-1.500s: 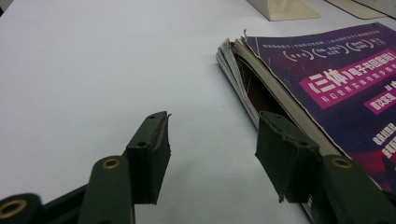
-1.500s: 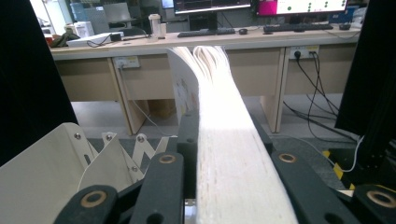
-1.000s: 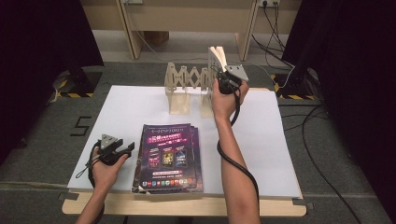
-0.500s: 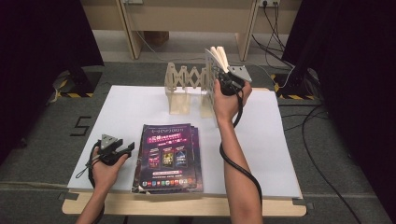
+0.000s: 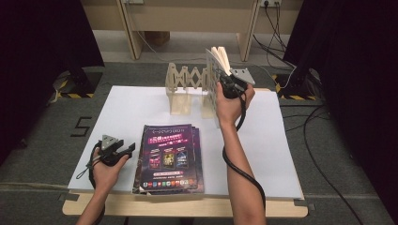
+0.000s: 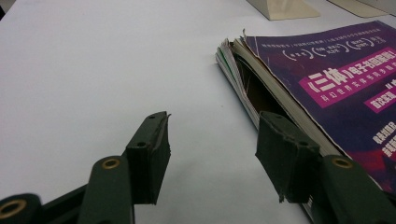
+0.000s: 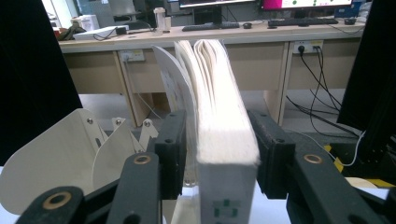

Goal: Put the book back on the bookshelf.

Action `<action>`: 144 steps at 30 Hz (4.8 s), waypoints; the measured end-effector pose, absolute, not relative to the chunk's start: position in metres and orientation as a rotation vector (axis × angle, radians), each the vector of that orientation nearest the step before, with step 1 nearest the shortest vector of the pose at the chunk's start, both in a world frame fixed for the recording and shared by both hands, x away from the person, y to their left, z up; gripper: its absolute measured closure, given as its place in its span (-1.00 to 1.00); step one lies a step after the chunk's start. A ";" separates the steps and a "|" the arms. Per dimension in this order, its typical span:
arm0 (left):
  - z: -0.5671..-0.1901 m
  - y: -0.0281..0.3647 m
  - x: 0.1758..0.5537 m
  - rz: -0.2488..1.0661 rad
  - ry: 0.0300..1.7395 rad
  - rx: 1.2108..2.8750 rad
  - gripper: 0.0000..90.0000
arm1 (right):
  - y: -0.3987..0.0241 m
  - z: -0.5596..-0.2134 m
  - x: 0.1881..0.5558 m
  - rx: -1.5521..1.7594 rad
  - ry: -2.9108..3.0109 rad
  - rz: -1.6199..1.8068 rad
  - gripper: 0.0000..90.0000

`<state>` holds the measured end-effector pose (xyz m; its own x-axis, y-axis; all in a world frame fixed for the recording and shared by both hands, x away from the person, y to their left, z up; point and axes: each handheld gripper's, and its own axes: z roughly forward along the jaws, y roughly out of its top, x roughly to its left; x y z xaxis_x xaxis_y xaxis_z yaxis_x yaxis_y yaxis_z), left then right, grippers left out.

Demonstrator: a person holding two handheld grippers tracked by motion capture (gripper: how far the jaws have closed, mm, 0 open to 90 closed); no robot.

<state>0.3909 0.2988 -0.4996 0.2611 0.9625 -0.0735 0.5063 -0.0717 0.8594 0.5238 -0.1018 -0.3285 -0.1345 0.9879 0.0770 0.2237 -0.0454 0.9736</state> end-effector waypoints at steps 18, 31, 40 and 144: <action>-0.500 0.298 0.391 0.693 1.363 1.706 -0.04 | -0.105 -0.333 0.507 1.354 1.482 1.256 0.31; -0.500 0.297 0.391 0.697 1.360 1.713 -0.03 | -0.109 -0.333 0.491 1.352 1.514 1.282 0.29; -0.500 0.297 0.391 0.700 1.363 1.711 -0.04 | -0.120 -0.335 0.480 1.376 1.546 1.305 0.28; -0.480 0.195 0.394 0.437 1.089 2.012 0.47 | -0.098 -0.478 0.487 1.881 2.223 1.166 0.12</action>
